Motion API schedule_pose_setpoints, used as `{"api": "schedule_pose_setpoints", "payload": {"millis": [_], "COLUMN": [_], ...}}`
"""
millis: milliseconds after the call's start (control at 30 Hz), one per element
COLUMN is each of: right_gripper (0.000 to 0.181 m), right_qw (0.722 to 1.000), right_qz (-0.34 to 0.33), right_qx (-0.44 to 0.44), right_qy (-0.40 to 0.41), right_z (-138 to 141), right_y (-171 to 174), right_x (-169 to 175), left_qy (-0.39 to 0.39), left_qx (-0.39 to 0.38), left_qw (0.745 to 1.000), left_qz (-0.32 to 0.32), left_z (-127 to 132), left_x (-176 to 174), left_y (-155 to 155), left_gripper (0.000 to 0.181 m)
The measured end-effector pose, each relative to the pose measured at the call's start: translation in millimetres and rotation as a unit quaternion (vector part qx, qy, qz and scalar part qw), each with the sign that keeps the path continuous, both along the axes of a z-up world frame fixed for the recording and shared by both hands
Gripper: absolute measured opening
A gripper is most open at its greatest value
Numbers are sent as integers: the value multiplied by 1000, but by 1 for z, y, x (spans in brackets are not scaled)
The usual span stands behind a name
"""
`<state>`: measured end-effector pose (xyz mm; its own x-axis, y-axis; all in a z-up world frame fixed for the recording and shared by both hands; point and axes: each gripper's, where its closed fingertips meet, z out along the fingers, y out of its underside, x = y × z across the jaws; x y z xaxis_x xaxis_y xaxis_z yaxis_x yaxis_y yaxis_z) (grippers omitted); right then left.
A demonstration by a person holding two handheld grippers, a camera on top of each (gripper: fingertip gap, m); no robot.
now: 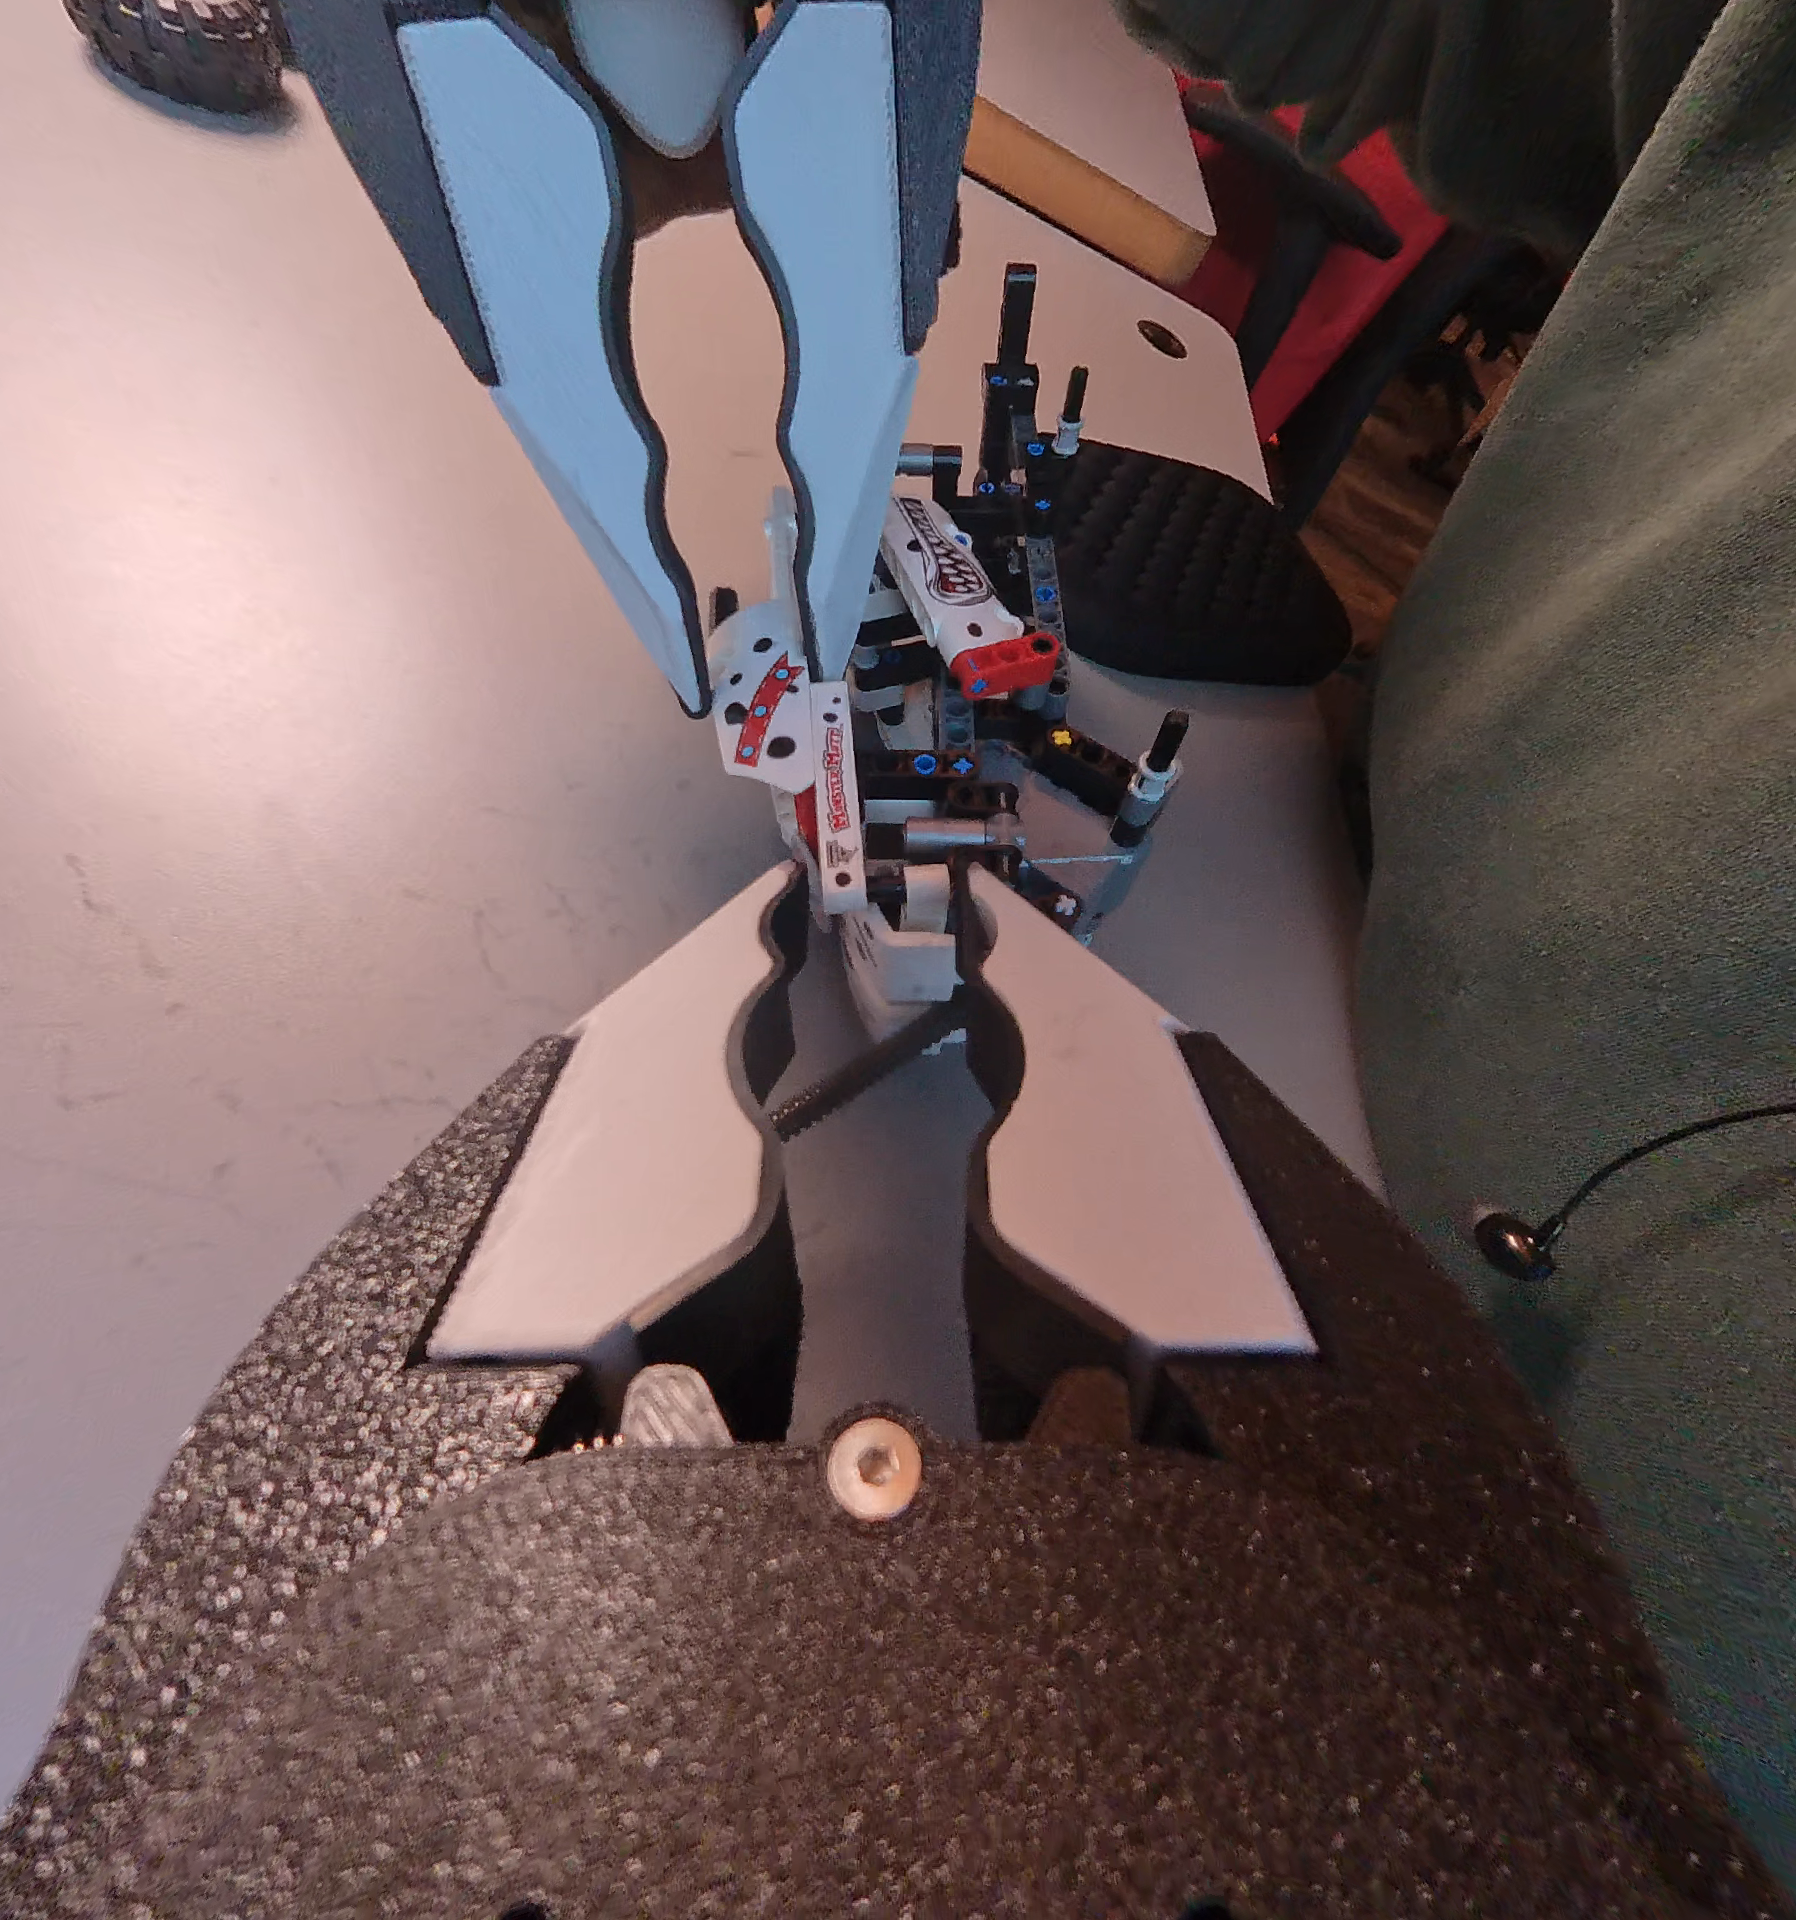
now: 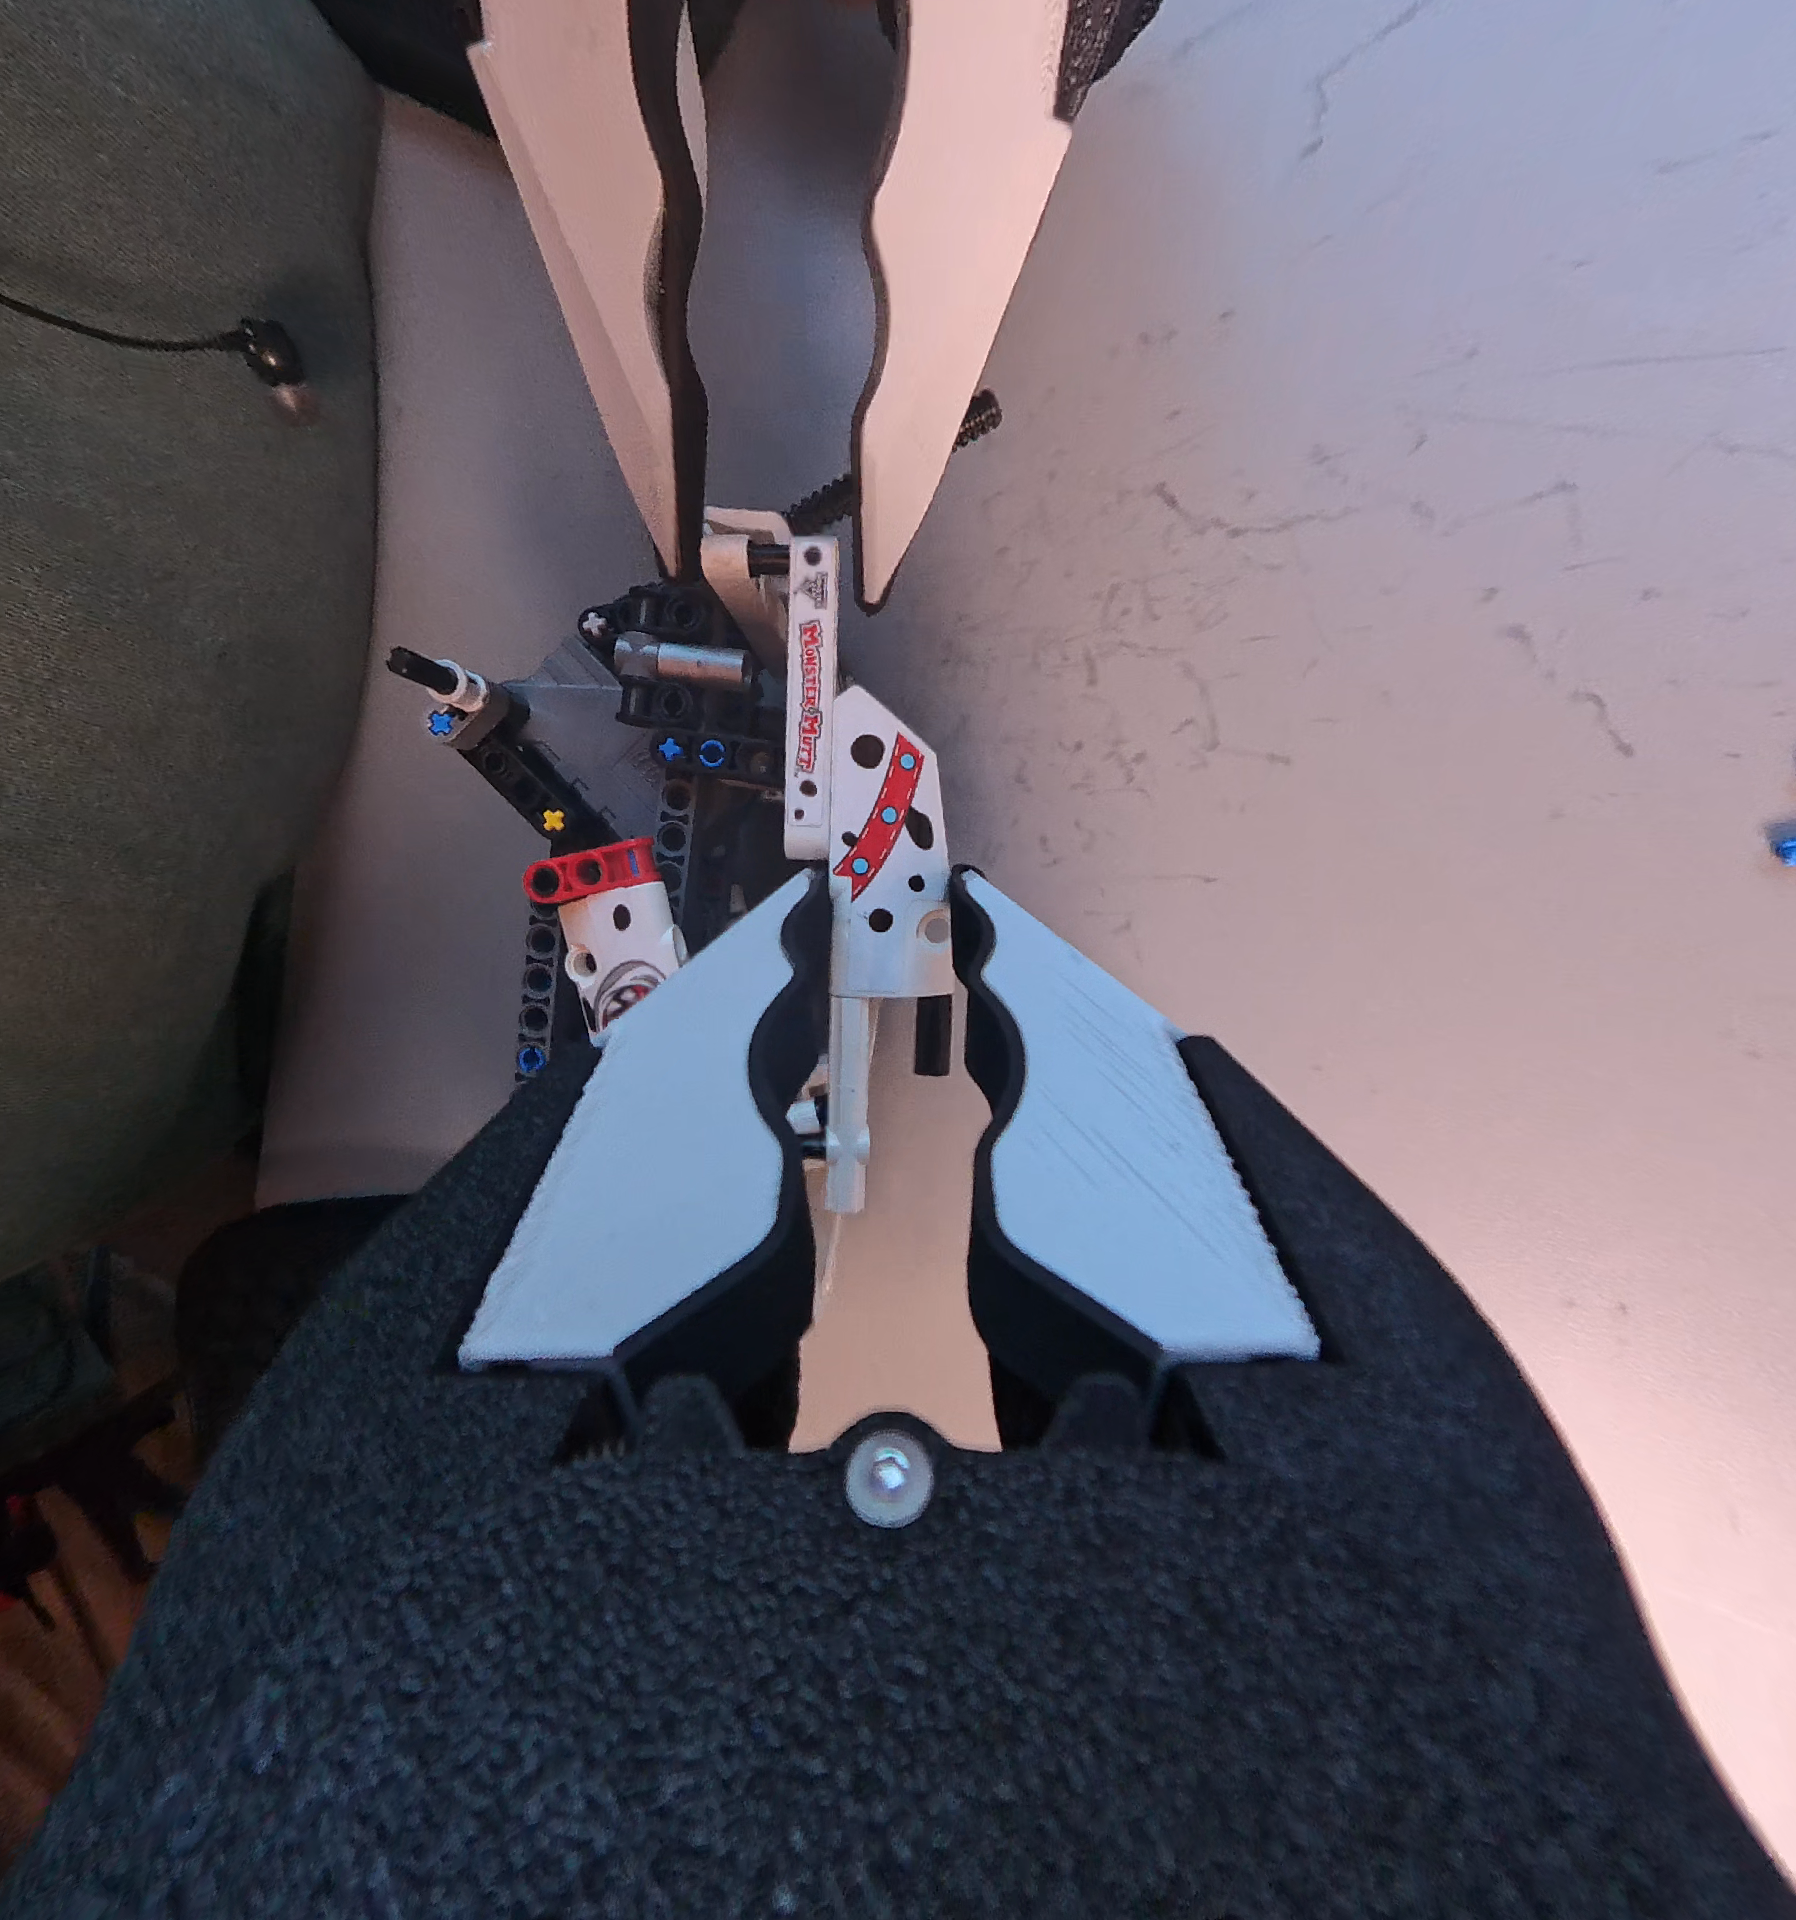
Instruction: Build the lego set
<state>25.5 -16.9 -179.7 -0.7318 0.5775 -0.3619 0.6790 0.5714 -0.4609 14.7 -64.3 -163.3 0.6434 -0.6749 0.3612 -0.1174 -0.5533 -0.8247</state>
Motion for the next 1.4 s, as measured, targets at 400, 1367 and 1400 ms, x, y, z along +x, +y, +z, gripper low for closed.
{"api": "schedule_pose_setpoints", "payload": {"millis": [400, 1367, 1400], "right_gripper": [22, 33, 30], "right_qw": [1000, 994, 992], "right_qz": [21, -56, -57], "right_qx": [4, 2, 7], "right_qy": [-4, 97, 110], "right_z": [1, 19, 19], "right_y": [-3, 29, 28], "right_x": [3, 63, 64], "left_qy": [13, 34, 25], "left_qx": [2, 18, 10], "left_qw": [1000, 999, 999], "left_qz": [1, -34, -36], "left_z": [0, 3, 6], "left_x": [2, 4, 4], "left_y": [-2, -7, -8], "left_gripper": [23, 19, 25]}}
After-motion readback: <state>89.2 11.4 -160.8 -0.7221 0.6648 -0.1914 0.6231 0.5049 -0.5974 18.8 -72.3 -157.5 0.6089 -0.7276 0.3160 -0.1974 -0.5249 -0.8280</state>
